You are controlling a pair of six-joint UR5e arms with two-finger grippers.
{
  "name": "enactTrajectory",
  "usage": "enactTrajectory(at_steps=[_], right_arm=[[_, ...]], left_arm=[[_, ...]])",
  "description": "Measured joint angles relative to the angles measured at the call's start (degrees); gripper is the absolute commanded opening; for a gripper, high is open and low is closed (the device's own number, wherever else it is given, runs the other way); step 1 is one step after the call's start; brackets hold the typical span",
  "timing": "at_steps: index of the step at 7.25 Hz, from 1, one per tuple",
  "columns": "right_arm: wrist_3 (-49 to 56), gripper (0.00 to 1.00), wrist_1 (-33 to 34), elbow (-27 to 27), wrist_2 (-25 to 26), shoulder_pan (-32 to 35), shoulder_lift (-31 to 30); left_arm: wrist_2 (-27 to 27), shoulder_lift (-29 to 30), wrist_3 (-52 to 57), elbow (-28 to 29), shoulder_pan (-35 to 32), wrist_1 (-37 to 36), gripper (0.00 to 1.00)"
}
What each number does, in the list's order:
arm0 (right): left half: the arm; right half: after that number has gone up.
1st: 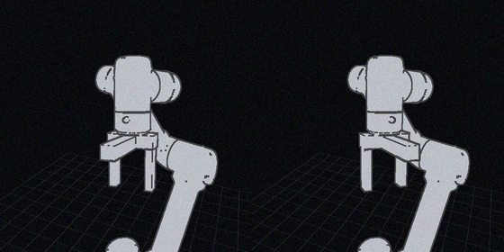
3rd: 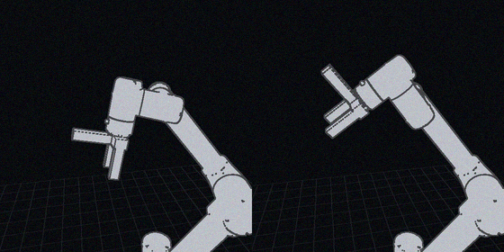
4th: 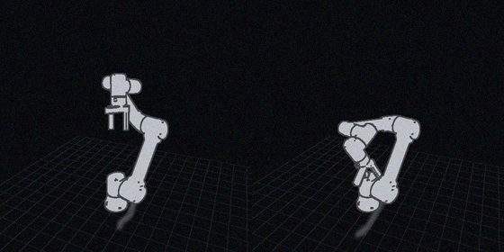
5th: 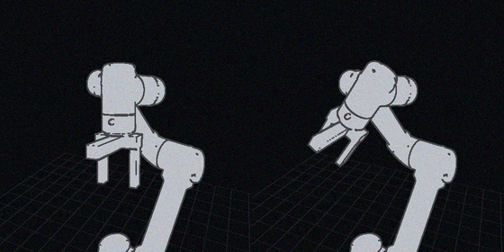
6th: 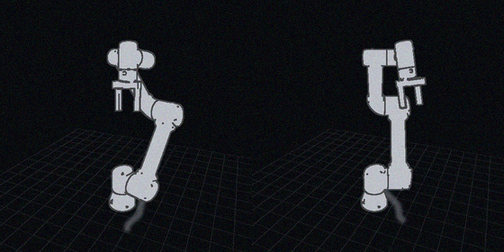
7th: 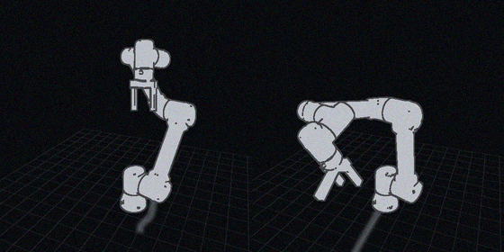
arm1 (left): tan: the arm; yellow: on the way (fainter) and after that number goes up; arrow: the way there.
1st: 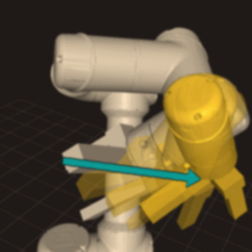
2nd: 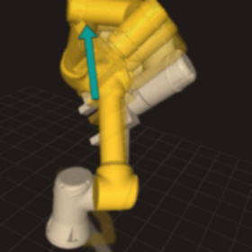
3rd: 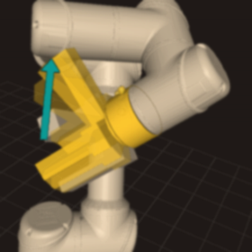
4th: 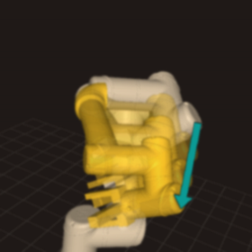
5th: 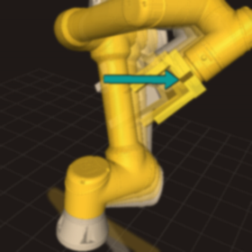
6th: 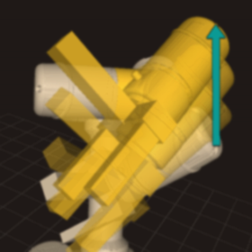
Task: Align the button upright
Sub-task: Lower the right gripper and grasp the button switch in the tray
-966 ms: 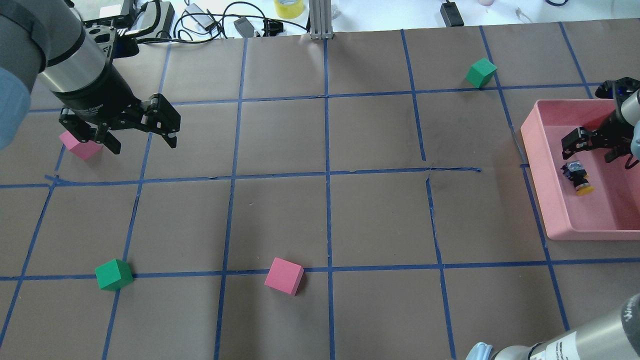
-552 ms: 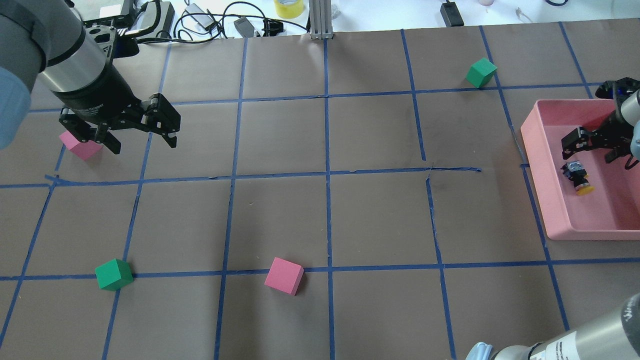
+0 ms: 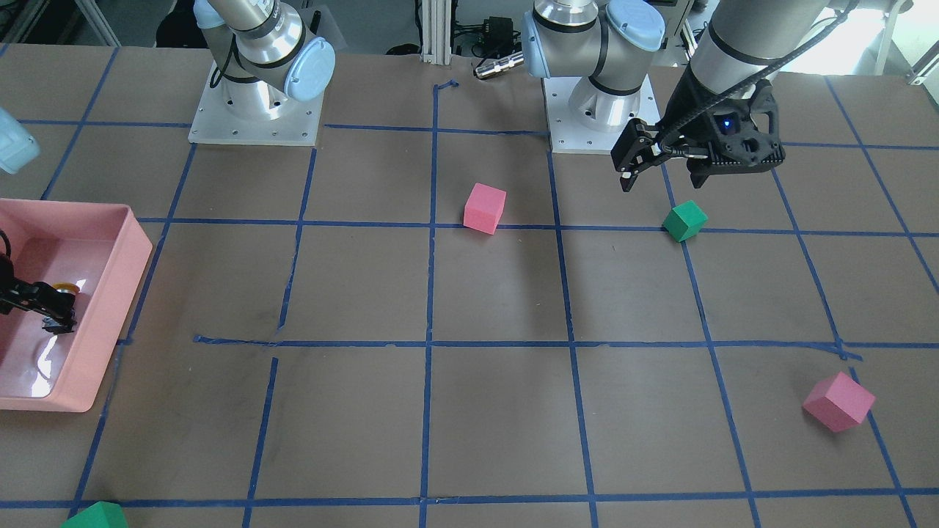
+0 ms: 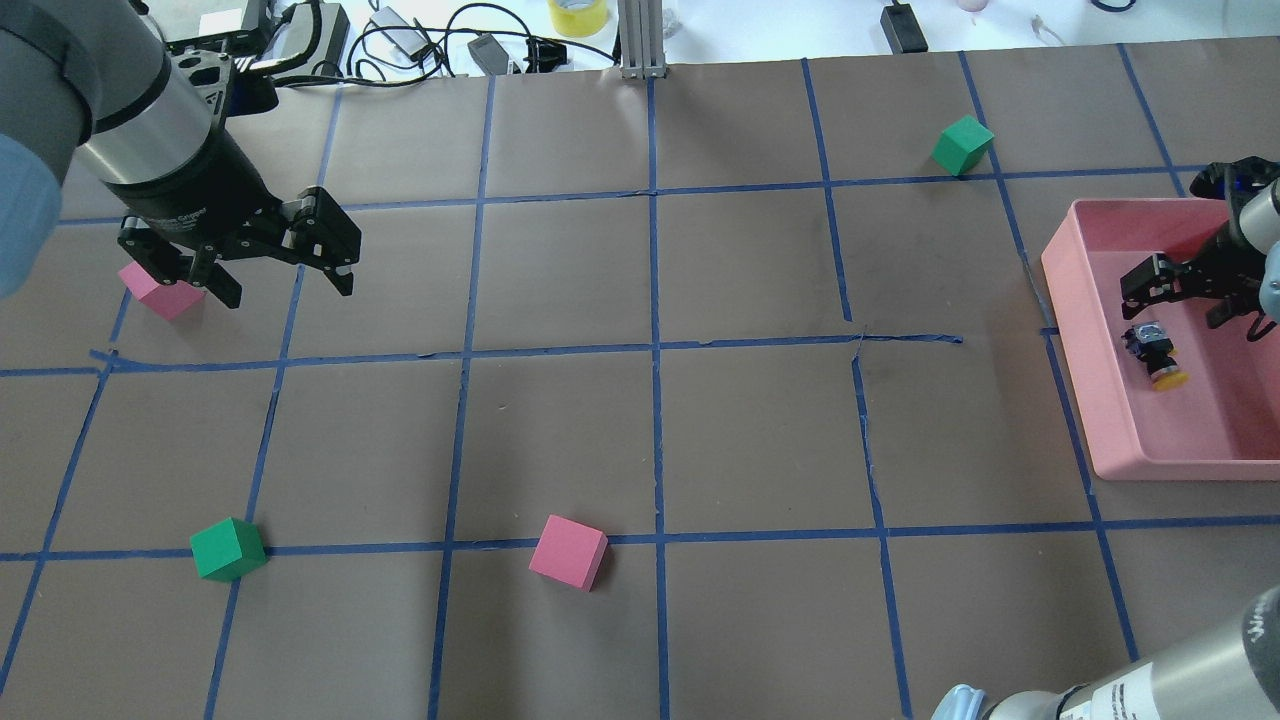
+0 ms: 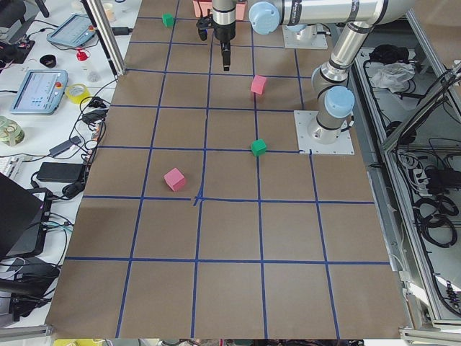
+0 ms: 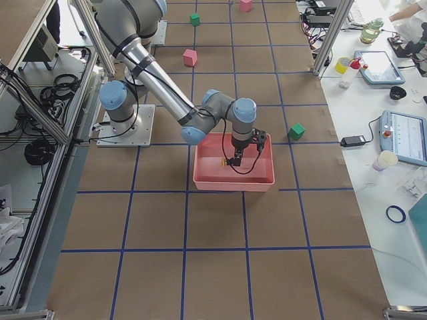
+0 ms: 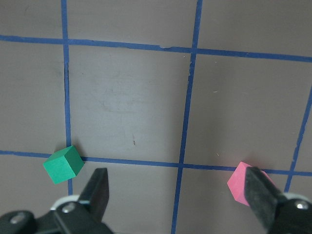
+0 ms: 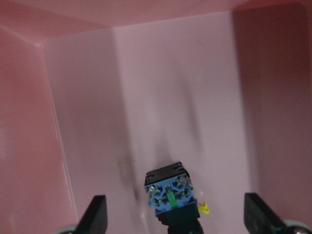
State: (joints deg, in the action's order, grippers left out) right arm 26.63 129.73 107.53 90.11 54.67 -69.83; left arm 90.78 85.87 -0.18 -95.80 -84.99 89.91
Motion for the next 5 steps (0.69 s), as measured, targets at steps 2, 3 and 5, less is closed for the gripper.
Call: enactTrajectory(at_steps=[2, 3, 5], right_arm=[[5.49, 1.00, 0.06, 0.16, -0.37, 0.00, 1.11], [7.29, 1.00, 0.08, 0.19, -0.43, 0.00, 1.50], [8.58, 0.98, 0.07, 0.22, -0.42, 0.00, 1.78]], left_arm=[[0.01, 0.00, 0.00, 0.00, 0.00, 0.07, 1.00], [0.01, 0.00, 0.00, 0.00, 0.00, 0.04, 1.00], [0.01, 0.00, 0.00, 0.00, 0.00, 0.12, 1.00]])
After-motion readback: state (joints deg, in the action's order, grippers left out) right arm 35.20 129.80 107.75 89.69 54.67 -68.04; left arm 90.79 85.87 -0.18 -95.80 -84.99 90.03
